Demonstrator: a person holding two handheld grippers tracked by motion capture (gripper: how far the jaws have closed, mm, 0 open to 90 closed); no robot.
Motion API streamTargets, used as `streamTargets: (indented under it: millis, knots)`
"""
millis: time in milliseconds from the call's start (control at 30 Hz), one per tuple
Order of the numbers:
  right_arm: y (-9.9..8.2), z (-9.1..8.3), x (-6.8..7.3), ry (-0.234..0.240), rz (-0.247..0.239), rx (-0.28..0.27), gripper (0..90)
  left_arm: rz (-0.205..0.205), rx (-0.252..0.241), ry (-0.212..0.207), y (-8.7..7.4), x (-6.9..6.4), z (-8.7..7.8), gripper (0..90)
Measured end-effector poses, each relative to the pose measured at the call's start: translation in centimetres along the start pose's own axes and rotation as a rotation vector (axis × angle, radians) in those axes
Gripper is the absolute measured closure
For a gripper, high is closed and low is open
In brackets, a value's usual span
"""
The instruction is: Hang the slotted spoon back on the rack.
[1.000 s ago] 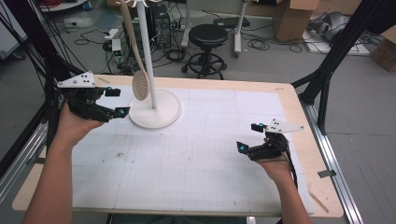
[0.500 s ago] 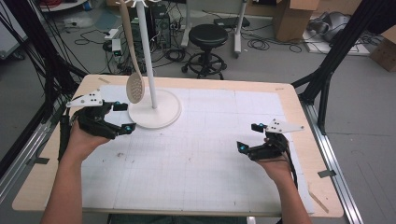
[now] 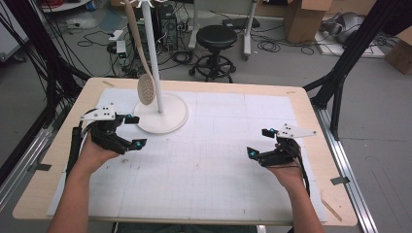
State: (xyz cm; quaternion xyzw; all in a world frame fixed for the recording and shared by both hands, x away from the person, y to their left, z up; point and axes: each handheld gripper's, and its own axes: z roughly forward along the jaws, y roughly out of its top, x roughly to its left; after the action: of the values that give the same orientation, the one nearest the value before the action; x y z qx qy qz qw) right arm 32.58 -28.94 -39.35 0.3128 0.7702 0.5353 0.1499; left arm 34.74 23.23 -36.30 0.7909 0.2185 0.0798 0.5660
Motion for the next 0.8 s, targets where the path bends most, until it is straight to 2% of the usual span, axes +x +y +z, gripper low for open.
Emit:
streamTargets:
  millis: [67, 333, 467, 567, 800]
  knots:
    - [-0.03, -0.02, -0.05, -0.002, -0.002, -0.004, 0.5, 0.006, 0.004, 0.002, -0.06, -0.12, 0.15, 1.7]
    - [-0.13, -0.20, -0.16, -0.001, 0.002, -0.009, 0.5, 0.026, -0.011, -0.017, -0.05, -0.56, 0.26, 1.7]
    - [-0.11, -0.24, -0.04, -0.003, -0.001, -0.004, 0.5, 0.011, -0.029, -0.026, -0.42, -0.43, 0.29, 1.7]
    - [-0.04, -0.29, 0.09, -0.004, -0.006, -0.007, 0.5, 0.006, -0.021, -0.010, -0.63, -0.38, 0.28, 1.7]
    - [-0.09, -0.13, 0.13, -0.003, -0.005, 0.002, 0.5, 0.000, -0.034, -0.009, -0.62, -0.25, -0.03, 1.7]
